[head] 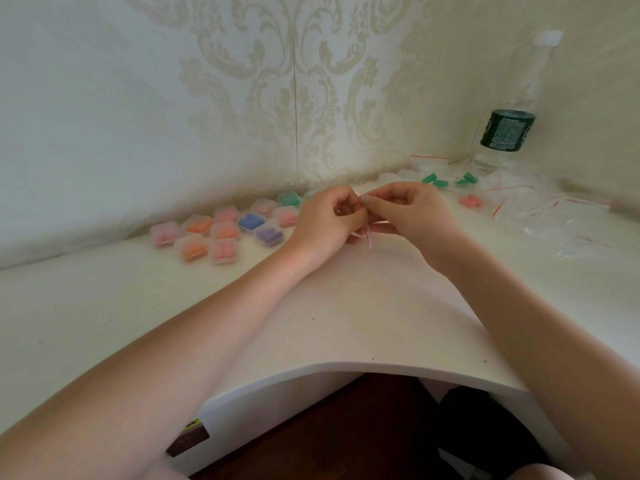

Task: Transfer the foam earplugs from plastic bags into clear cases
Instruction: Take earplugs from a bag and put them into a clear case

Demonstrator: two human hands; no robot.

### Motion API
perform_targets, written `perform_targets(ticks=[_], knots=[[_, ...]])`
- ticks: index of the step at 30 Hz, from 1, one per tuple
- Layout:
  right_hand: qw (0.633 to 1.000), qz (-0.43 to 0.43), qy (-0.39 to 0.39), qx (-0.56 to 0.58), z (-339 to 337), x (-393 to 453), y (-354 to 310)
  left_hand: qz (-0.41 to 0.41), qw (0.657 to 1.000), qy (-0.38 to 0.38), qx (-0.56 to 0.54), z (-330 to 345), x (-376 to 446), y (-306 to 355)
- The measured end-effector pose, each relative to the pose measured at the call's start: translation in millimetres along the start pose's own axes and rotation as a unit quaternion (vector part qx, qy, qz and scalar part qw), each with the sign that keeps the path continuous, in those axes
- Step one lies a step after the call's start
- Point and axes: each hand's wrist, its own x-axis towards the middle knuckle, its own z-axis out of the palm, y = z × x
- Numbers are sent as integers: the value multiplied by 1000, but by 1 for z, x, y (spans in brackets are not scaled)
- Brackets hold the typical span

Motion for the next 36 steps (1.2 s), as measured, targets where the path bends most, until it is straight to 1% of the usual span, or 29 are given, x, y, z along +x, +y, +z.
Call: perform_targets(ticks=[3, 7, 8, 10, 12, 14, 17, 20, 22, 24, 26, 29, 30, 32, 36], knots=[[1000, 0, -1, 10, -3, 0, 0, -5, 1000, -14, -7, -1, 0, -2], [1000, 1, 3, 2, -4, 2, 2, -26, 998, -41, -50, -1, -1, 0], [1000, -2, 12, -18, -4, 3, 3, -30, 997, -45, -57, -1, -1, 1], [992, -39, 41, -114, -2, 6, 6, -40, 996, -43, -65, 0, -1, 2], [970, -88, 62, -219, 1, 7, 9, -54, 996, -33, -70, 2, -1, 4], [956, -115, 66, -261, 4, 6, 9, -63, 996, -16, -65, 4, -2, 6], [942, -141, 63, -297, 9, 5, 9, -45, 999, 18, -22, 8, -4, 5], [928, -162, 68, -329, 13, 5, 9, 5, 996, 54, 72, 9, -5, 3], [913, -165, 80, -365, 15, 6, 8, 17, 992, 73, 106, 9, -5, 3], [918, -164, 78, -352, 14, 6, 8, 19, 991, 77, 108, 8, -5, 3], [937, -153, 61, -307, 11, 7, 9, 6, 993, 77, 91, 6, -6, 4], [975, -90, 48, -199, 6, 7, 10, 0, 992, 94, 86, 4, -5, 5], [981, -71, 45, -177, 6, 6, 10, 3, 991, 100, 90, 3, -5, 5], [984, -44, 36, -169, 8, 6, 11, 1, 991, 107, 77, 3, -4, 5], [990, -37, 21, -137, 9, 5, 8, -52, 993, 94, -55, 3, -1, 4]])
